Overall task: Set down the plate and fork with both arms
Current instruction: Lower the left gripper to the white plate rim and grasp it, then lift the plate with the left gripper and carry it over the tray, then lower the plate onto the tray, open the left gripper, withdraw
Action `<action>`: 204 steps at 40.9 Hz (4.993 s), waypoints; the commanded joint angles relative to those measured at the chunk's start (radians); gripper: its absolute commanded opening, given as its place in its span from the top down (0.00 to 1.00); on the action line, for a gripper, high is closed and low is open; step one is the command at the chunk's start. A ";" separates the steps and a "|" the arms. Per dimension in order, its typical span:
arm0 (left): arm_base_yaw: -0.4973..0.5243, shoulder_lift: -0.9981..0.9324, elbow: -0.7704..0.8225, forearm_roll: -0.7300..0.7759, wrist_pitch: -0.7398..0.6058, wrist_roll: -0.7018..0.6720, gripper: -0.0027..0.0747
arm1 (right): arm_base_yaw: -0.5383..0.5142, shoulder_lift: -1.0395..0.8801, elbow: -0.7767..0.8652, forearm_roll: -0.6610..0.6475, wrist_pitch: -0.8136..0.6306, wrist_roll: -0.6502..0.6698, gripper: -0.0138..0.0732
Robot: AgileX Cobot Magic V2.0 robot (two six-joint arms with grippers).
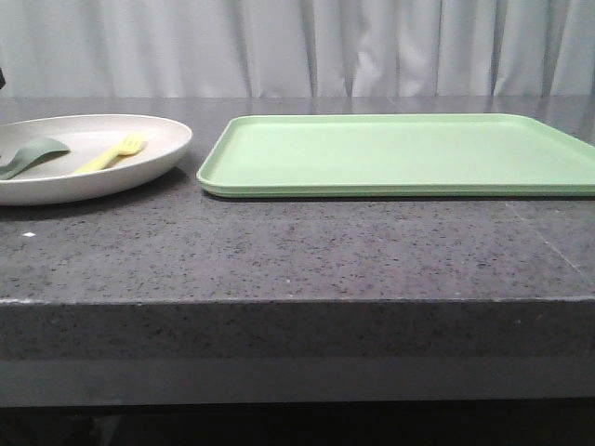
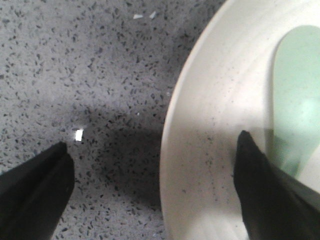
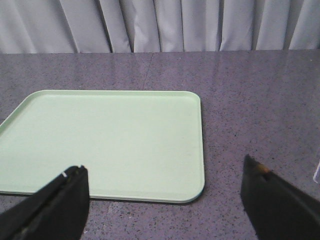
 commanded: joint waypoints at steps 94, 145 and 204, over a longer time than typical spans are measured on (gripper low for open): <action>-0.404 0.214 -0.475 -0.626 -0.150 -0.003 0.99 | -0.005 0.010 -0.038 0.001 -0.060 -0.004 0.11; -0.441 0.331 -0.575 -0.601 -0.150 -0.032 0.64 | -0.001 0.010 -0.038 0.001 -0.061 -0.004 0.11; -0.351 -0.444 0.191 -0.192 -0.472 0.105 0.99 | -0.001 0.010 -0.038 0.001 -0.060 -0.004 0.11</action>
